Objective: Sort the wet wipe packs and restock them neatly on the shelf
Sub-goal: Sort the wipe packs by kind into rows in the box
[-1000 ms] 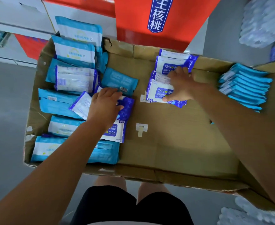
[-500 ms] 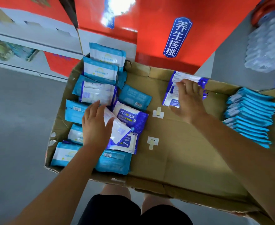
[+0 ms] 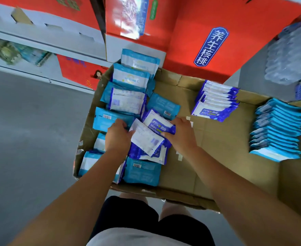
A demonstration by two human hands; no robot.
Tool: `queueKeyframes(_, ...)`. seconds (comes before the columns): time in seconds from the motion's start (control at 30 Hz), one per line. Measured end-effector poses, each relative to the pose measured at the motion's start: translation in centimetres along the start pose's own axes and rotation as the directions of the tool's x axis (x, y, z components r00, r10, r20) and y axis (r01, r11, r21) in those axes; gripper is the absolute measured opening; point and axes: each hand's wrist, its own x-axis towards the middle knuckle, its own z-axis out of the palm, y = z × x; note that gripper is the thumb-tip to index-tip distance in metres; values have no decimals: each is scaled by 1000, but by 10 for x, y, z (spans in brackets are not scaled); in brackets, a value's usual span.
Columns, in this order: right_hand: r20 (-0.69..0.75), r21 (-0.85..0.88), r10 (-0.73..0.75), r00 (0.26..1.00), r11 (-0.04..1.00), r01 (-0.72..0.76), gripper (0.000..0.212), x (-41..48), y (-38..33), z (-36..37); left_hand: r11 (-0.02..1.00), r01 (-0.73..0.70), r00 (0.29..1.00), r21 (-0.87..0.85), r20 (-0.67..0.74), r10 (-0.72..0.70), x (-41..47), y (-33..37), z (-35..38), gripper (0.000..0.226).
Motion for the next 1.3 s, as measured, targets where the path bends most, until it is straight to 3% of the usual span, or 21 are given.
queueKeyframes(0.1, -67, 88, 96, 993, 992, -90, 46, -13, 3, -1, 991, -29, 999, 130, 26, 26, -7, -5, 0, 51)
queueKeyframes(0.27, -190, 226, 238, 952, 955, -194, 27, -43, 11, 0, 964, 38, 994, 263, 85, -63, -18, 2, 22, 61)
queueKeyframes(0.33, -177, 274, 297, 938, 931, -243, 21, -56, 13, 2, 956, 51, 993, 288, 84, -79, -18, 4, 28, 64)
queueKeyframes(0.43, -144, 342, 444, 885, 861, -376, 30, -67, 21, 9, 951, 45, 994, 307, 86, -74, -17, 4, 32, 59)
queueKeyframes(0.63, -37, 527, 647, 761, 660, -535, 30, -104, 33, 18, 994, 64, 995, 94, 69, -70, -28, -7, 31, 70)
queueKeyframes(0.73, 9, 563, 704, 711, 584, -585, 31, -131, 42, 25, 992, 91, 993, -84, 84, -84, -33, -11, 28, 66)
queueKeyframes(0.8, 112, 597, 730, 674, 492, -633, 28, -147, 49, 32, 989, 92, 991, -112, 110, -80, -36, -14, 21, 62)
queueKeyframes(0.87, 179, 607, 749, 638, 427, -671, 24, -161, 50, 36, 993, 71, 986, -98, 157, -55, -37, -21, 16, 45)
queueKeyframes(0.93, 129, 597, 783, 608, 428, -679, 27, -172, 49, 39, 982, 68, 979, -175, 201, -31, -38, -30, 11, 27)
queueKeyframes(1.07, -5, 628, 840, 543, 425, -652, 27, -182, 32, 25, 838, 231, 950, -495, 302, -84, -48, -40, -10, 24)
queueKeyframes(1.13, 72, 785, 819, 569, 305, -539, 20, -185, 23, 16, 736, 359, 890, -574, 449, -84, -56, -41, -22, 25)
queueKeyframes(1.2, 218, 891, 745, 631, 111, -440, 14, -187, 10, 8, 641, 452, 825, -620, 565, -36, -66, -41, -35, 14)
queueKeyframes(1.3, 277, 891, 675, 684, 86, -445, 16, -188, -1, 9, 517, 505, 795, -691, 605, 32, -78, -40, -47, 26)
